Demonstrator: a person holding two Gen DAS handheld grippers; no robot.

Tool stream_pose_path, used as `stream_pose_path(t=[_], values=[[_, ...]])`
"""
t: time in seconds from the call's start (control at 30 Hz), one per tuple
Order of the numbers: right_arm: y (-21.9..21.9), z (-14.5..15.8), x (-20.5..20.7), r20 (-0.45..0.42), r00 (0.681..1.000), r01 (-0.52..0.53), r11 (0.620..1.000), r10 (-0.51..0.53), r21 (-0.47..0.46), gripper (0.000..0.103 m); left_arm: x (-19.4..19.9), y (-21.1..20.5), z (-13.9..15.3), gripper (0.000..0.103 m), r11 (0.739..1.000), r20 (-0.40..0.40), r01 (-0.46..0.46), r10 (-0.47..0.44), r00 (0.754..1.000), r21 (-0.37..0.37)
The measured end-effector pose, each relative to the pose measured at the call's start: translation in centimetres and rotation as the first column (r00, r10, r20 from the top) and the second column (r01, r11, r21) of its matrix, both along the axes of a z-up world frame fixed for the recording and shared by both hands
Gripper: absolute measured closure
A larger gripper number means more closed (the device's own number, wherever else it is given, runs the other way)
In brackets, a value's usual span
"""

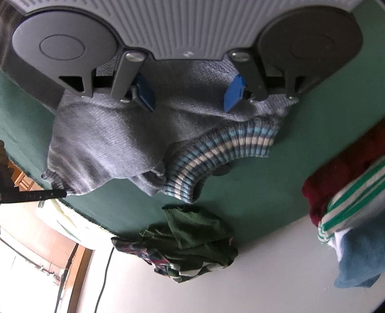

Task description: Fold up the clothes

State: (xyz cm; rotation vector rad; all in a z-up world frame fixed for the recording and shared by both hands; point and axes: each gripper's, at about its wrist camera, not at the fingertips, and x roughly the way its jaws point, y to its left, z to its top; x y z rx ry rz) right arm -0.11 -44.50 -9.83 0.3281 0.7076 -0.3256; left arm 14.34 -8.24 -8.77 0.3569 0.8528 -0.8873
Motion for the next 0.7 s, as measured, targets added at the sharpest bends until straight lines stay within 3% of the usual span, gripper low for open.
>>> stream_pose_path(t=[0.1, 0.2, 0.23, 0.3, 0.33, 0.4, 0.43, 0.57, 0.7], values=[[0.7, -0.2, 0.2, 0.011, 1.0, -0.026, 1.0, 0.026, -0.005, 0.056, 0.4, 0.2, -0.4, 0.037, 1.0, -0.018, -0.003, 0.003, 1.0, -0.011], [2.1, -0.4, 0.7, -0.019, 0.997, -0.082, 0.989, 0.081, -0.12, 0.075, 0.4, 0.3, -0.6, 0.036, 1.0, -0.021, -0.003, 0.002, 1.0, -0.028], [2.0, -0.3, 0.8, -0.016, 0.997, -0.079, 0.988, 0.077, -0.13, 0.095, 0.4, 0.4, -0.7, 0.036, 0.999, -0.016, 0.001, -0.002, 1.0, -0.032], [1.5, 0.1, 0.8, -0.006, 0.998, -0.06, 0.991, 0.06, -0.121, 0.099, 0.4, 0.6, -0.7, 0.038, 0.999, -0.015, 0.006, -0.007, 1.0, -0.042], [1.1, 0.4, 0.6, 0.016, 0.999, -0.04, 0.994, 0.042, -0.106, 0.099, 0.5, 0.7, -0.6, 0.041, 0.999, -0.017, 0.007, -0.008, 1.0, -0.046], [0.9, 1.2, 0.3, 0.053, 0.998, -0.026, 0.995, 0.031, -0.099, 0.099, 0.4, 1.0, 0.0, 0.083, 0.998, -0.011, 0.018, -0.019, 1.0, -0.058], [0.9, 1.7, 0.2, 0.073, 0.997, -0.026, 0.996, 0.033, -0.089, 0.099, 0.4, 1.2, 0.3, 0.09, 0.998, -0.002, 0.025, -0.025, 1.0, -0.06], [1.4, 4.7, -0.8, 0.205, 0.977, -0.055, 0.998, 0.054, -0.003, 0.099, 0.7, 1.3, 1.1, 0.089, 0.998, 0.027, 0.039, -0.038, 0.999, -0.048], [2.7, 8.5, -2.1, 0.357, 0.93, -0.119, 0.99, 0.084, 0.077, 0.099, 1.3, 0.8, 0.4, 0.089, 0.999, 0.0, 0.031, -0.031, 1.0, -0.034]])
